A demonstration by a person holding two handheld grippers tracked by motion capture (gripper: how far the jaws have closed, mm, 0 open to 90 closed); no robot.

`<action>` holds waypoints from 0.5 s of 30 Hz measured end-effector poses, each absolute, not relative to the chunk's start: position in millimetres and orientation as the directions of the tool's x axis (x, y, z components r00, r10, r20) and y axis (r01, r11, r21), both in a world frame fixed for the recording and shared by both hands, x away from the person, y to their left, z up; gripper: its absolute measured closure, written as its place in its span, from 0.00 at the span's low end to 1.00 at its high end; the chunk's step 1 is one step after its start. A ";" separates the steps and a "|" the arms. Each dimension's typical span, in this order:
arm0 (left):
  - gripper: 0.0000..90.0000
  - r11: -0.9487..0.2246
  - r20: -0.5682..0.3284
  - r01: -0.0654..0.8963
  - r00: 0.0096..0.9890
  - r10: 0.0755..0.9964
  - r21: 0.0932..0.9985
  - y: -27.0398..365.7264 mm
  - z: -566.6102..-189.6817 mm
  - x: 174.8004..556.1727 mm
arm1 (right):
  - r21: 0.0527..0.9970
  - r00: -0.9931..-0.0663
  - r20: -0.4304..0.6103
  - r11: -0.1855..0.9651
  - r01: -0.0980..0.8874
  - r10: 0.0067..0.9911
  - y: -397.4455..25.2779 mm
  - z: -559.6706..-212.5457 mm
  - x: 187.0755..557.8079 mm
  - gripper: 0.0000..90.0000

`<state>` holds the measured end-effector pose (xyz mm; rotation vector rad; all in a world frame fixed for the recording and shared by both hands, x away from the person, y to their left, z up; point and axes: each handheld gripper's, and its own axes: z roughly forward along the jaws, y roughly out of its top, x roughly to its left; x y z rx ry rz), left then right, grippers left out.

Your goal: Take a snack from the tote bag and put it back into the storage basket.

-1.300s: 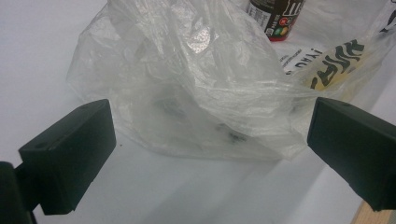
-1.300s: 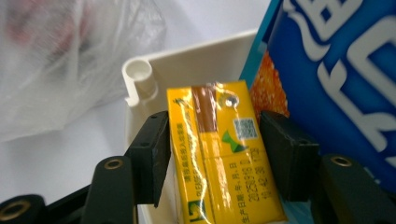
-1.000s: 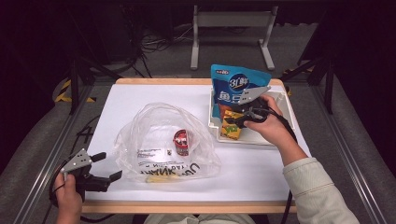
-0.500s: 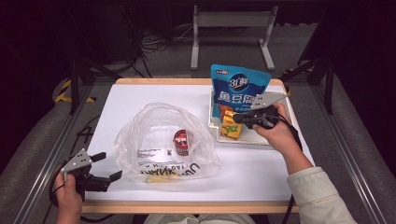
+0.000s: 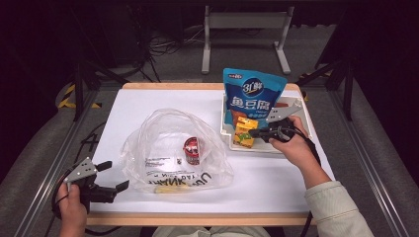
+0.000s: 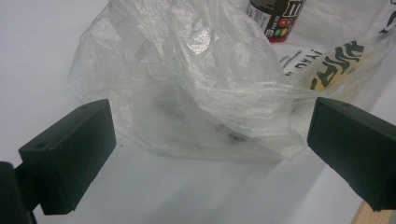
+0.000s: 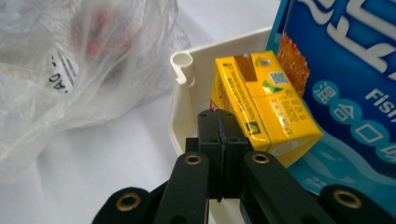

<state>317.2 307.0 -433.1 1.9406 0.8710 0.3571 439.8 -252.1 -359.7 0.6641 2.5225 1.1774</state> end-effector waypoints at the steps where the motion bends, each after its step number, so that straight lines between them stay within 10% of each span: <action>1: 0.02 -0.301 -0.105 0.426 0.705 0.702 0.853 307.0 -433.1 317.2 | 0.770 -0.854 -0.054 0.566 0.294 0.517 -251.8 -361.8 440.3 1.00; 15: 0.02 -0.300 -0.105 0.426 0.705 0.702 0.853 307.0 -433.0 317.2 | 0.732 -0.846 -0.047 0.595 0.333 0.531 -251.1 -381.5 445.1 1.00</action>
